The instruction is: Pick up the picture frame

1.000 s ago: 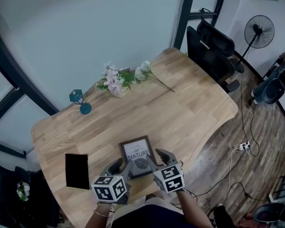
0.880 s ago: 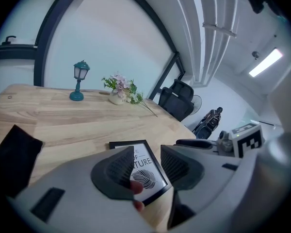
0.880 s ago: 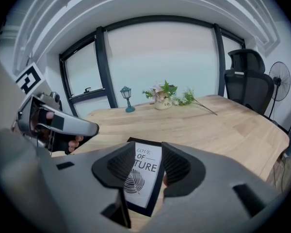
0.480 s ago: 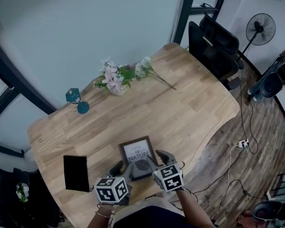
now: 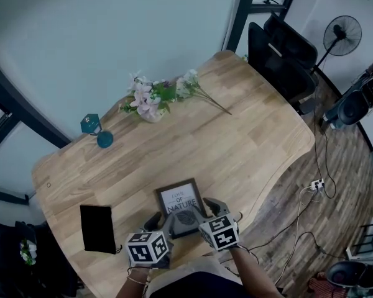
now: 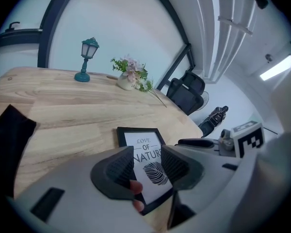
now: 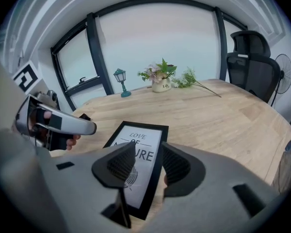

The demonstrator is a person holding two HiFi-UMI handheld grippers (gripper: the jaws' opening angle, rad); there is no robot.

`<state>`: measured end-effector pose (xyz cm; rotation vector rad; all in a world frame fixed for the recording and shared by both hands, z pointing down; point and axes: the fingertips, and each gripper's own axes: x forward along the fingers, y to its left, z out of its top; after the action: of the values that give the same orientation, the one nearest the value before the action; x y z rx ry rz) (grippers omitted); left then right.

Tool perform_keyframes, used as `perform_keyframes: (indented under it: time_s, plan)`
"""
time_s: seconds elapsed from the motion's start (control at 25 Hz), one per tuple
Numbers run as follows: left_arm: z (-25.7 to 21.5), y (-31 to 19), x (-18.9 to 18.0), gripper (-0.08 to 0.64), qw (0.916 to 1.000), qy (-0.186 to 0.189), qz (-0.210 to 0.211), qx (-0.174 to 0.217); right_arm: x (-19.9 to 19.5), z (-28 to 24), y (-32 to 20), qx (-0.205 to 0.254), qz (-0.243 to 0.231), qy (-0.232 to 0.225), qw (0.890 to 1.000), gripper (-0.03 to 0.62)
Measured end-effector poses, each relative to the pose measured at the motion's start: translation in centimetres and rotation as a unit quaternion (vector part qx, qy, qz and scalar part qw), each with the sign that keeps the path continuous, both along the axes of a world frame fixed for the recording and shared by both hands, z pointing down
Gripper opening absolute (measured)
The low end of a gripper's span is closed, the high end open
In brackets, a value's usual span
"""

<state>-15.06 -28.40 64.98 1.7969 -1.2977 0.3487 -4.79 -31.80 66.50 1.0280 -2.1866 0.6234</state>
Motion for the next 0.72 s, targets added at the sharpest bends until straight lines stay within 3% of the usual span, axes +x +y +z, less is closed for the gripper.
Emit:
perform_keyframes:
  time_s: [0.72]
  plan:
    - [4.4, 0.2, 0.2, 0.179, 0.9988, -0.017, -0.007, -0.045, 0.8, 4.3, -0.1, -0.052, 0.007, 0.026, 0.998, 0.144]
